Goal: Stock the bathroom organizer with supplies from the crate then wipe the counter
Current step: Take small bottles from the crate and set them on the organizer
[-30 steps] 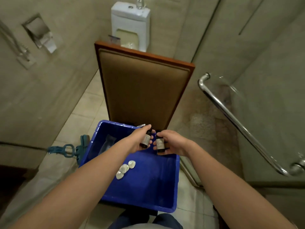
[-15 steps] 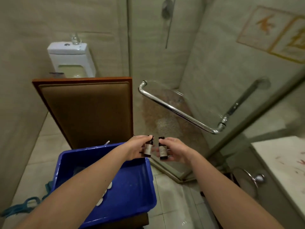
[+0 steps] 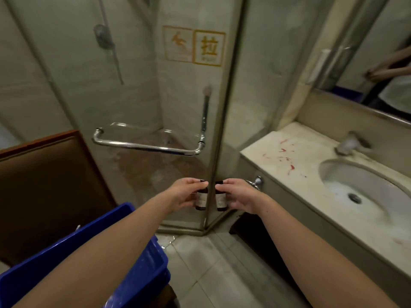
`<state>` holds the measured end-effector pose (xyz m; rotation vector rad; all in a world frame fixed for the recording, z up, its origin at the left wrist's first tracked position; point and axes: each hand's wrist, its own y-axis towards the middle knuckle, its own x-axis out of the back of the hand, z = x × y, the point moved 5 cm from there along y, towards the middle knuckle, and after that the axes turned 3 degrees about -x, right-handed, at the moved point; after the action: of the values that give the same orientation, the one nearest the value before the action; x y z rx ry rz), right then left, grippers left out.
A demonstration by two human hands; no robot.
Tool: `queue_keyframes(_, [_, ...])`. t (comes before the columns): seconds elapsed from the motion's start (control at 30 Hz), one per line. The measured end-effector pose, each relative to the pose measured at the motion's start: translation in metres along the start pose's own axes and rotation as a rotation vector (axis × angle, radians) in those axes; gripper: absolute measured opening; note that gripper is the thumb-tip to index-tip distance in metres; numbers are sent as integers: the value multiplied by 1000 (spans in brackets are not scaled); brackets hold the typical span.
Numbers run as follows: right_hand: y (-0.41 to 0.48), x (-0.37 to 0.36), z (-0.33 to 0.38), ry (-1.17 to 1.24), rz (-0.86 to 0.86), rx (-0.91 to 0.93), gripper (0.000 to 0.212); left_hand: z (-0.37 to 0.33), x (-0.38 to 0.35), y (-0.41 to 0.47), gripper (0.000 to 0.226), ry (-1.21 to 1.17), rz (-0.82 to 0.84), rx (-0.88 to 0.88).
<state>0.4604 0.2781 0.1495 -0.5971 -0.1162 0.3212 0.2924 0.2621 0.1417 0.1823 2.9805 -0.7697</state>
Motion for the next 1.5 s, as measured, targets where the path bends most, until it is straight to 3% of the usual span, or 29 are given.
queue_keyframes(0.33, [-93, 100, -1, 90, -266, 147, 30, -37, -112, 0, 26, 99, 154, -146])
queue_keyframes(0.77, [-197, 216, -2, 138, -420, 273, 15, -87, -261, -11, 38, 139, 417, -246])
queue_keyframes(1.0, [-246, 273, -3, 148, -530, 308, 26, -110, -343, -14, 35, 206, 545, -284])
queue_keyframes(1.23, [-283, 330, -10, 161, -662, 328, 10, -126, -422, -9, 41, 249, 664, -305])
queue_keyframes(1.5, [-302, 405, -18, 210, -806, 312, 18, -143, -515, 23, 37, 281, 793, -302])
